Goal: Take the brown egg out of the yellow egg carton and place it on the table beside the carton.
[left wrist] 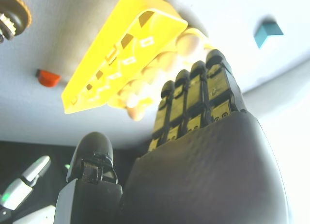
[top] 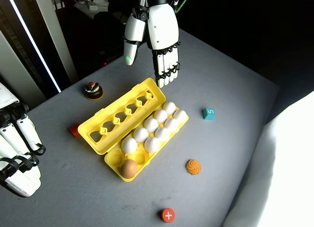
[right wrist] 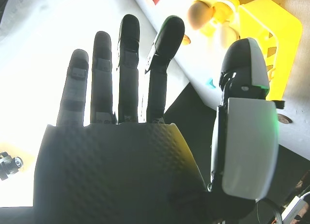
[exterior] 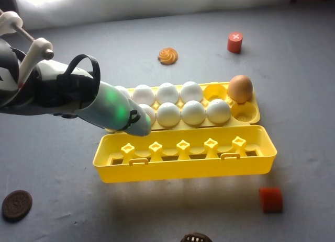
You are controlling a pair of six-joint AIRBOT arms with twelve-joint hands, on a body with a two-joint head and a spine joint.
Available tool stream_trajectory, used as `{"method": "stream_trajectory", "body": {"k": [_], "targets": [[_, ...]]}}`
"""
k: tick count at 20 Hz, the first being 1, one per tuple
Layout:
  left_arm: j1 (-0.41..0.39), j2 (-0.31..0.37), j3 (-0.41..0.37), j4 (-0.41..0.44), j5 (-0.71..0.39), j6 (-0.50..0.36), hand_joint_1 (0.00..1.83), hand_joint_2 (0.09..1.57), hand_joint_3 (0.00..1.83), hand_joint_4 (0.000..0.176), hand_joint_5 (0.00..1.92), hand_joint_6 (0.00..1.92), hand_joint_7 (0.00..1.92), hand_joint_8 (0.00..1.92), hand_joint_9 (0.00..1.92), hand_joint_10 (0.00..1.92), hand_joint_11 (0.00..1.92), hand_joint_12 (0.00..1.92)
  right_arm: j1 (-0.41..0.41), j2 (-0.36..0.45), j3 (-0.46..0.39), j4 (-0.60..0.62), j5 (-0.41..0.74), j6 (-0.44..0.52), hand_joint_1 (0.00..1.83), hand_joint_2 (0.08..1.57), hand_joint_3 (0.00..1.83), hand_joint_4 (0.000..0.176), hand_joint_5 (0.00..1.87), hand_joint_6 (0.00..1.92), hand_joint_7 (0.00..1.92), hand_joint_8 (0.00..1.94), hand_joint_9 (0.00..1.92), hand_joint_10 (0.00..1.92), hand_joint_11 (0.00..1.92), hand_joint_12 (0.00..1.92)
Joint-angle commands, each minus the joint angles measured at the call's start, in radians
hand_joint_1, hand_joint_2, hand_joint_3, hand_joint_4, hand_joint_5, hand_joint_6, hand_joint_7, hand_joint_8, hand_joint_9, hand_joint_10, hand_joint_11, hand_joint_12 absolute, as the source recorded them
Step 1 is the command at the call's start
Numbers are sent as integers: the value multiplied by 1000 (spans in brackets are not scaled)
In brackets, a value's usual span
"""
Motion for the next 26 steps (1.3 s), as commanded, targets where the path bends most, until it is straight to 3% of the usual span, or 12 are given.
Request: {"method": "stream_trajectory", "body": {"k": [1, 2, 3, 9, 13, 16, 17, 18, 20, 21, 23, 26], "targets": [[-9, 2, -2, 37, -38, 3, 0, 1117, 169, 0, 5, 5, 0, 0, 0, 0, 0, 0, 13, 6, -3, -69, 58, -4, 137, 1148, 102, 0, 154, 58, 141, 55, 112, 72, 0, 401], [-9, 2, -2, 37, -38, 3, 0, 1117, 169, 0, 5, 5, 0, 0, 0, 0, 0, 0, 11, 6, -3, -69, 59, -4, 137, 1148, 102, 0, 154, 58, 141, 55, 112, 72, 0, 401], [-9, 2, -1, 37, -38, 3, 0, 1188, 41, 0, 0, 0, 0, 0, 0, 0, 0, 0, 11, 6, -3, -69, 59, -4, 107, 1210, 6, 0, 157, 3, 144, 3, 123, 8, 0, 358], [-9, 2, -1, 35, -38, 3, 0, 1183, 24, 0, 0, 0, 0, 0, 0, 0, 0, 0, 5, 5, -1, -69, 60, -4, 122, 1224, 2, 0, 184, 2, 159, 0, 116, 1, 0, 326], [-9, 2, -1, 35, -38, 3, 0, 1192, 22, 0, 0, 0, 0, 0, 0, 0, 0, 0, 10, 5, -3, -69, 89, 42, 54, 1255, 2, 0, 138, 5, 99, 3, 50, 3, 0, 173], [-10, 1, -1, 35, -38, 6, 0, 1179, 13, 0, 10, 4, 0, 0, 0, 0, 0, 0, 36, -4, 1, -69, 89, 86, 233, 1166, 0, 0, 145, 0, 120, 0, 90, 0, 0, 322], [-10, 1, -1, 35, -38, 7, 0, 1187, 16, 0, 30, 12, 5, 2, 0, 0, 0, 0, 48, -14, 14, -69, 79, 109, 127, 1095, 0, 0, 95, 3, 23, 0, 17, 0, 0, 123], [-10, 1, 0, 35, -38, 8, 0, 1183, 12, 0, 13, 4, 0, 0, 0, 0, 0, 0, 57, -26, 32, -69, 67, 144, 101, 947, 0, 0, 213, 13, 19, 1, 3, 0, 0, 24], [-11, 1, 0, 35, -38, 11, 0, 1186, 13, 0, 6, 0, 0, 0, 0, 0, 0, 0, 75, -76, 87, -69, 32, 185, 58, 830, 0, 9, 376, 19, 106, 7, 0, 0, 0, 0], [-11, 1, 0, 35, -38, 12, 0, 1187, 12, 0, 27, 9, 0, 0, 0, 0, 0, 0, 75, -105, 109, -69, 30, 182, 67, 826, 0, 0, 488, 17, 152, 5, 0, 0, 0, 0], [-11, 1, 0, 35, -42, 17, 0, 1193, 14, 0, 28, 8, 0, 0, 0, 0, 0, 0, 74, -157, 163, -69, 19, 181, 63, 836, 0, 0, 630, 21, 204, 3, 0, 0, 0, 0], [-11, 1, 2, 35, -47, 28, 0, 1195, 13, 0, 13, 5, 0, 0, 0, 0, 0, 0, 69, -243, 261, -69, 4, 181, 139, 835, 0, 16, 853, 26, 169, 8, 3, 1, 0, 0]]}}
